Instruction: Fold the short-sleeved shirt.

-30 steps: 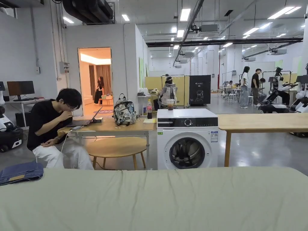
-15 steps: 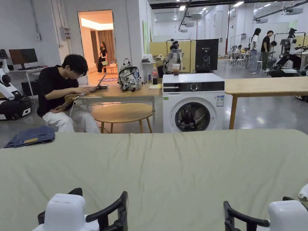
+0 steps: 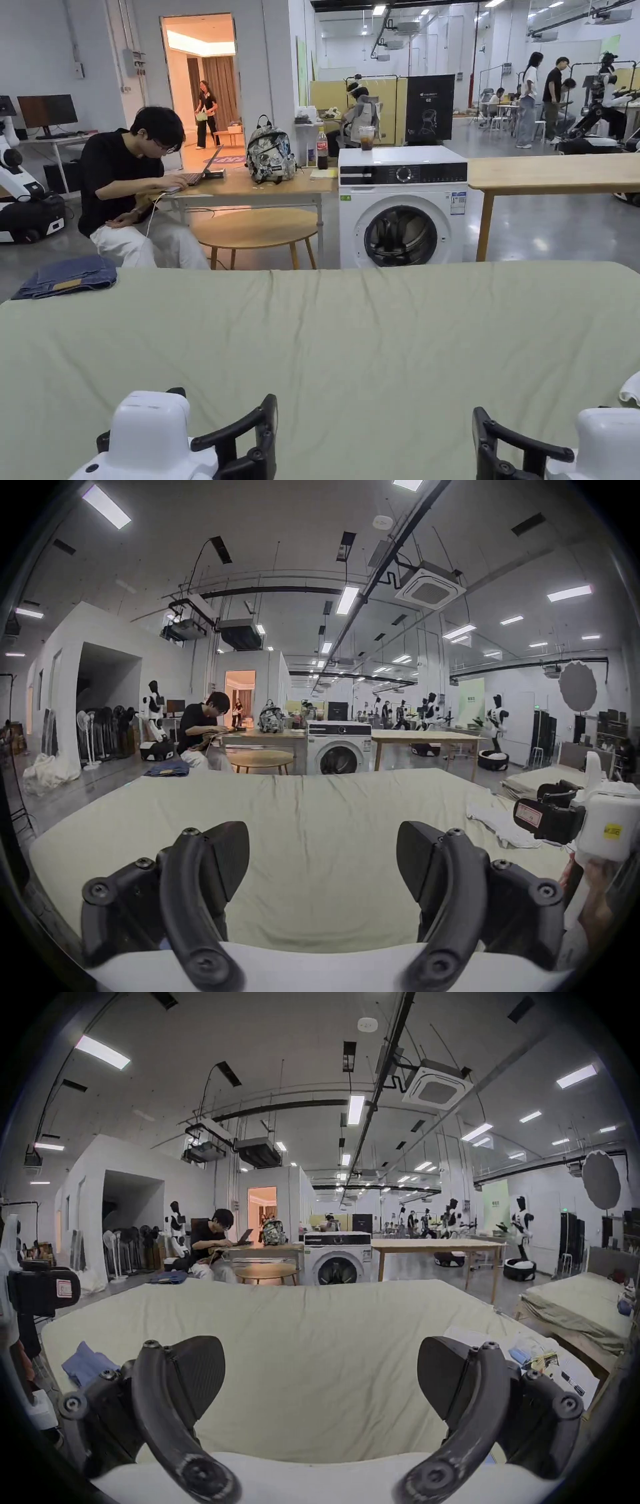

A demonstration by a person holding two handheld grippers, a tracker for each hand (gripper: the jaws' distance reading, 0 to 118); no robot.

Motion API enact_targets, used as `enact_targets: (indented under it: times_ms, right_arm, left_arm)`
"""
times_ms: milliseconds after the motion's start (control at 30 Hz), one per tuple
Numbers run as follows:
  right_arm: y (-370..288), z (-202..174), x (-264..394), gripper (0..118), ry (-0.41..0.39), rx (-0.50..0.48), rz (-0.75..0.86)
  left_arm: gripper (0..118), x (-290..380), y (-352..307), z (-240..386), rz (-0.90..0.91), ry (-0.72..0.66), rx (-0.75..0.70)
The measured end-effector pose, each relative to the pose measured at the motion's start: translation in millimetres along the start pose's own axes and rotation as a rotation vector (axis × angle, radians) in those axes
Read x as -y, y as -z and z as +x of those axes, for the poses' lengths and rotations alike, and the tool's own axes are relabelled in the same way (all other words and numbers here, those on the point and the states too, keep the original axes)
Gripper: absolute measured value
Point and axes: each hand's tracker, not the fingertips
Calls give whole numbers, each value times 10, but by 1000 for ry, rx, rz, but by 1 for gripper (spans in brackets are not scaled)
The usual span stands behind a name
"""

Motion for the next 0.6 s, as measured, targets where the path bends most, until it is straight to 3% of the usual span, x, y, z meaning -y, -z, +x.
enact_targets:
  times_ms: [267, 433, 600]
  right_arm:
    - [16, -46, 38, 112, -20, -2, -36]
    - [149, -20, 96, 112, 26, -17, -87]
    - [165, -4, 118, 112, 63, -36, -125]
  left_arm:
    - [89, 37, 65, 75, -28, 11, -40]
    - [89, 104, 242, 86, -102, 48, -147]
    - [89, 151, 222, 104, -97, 28, -104]
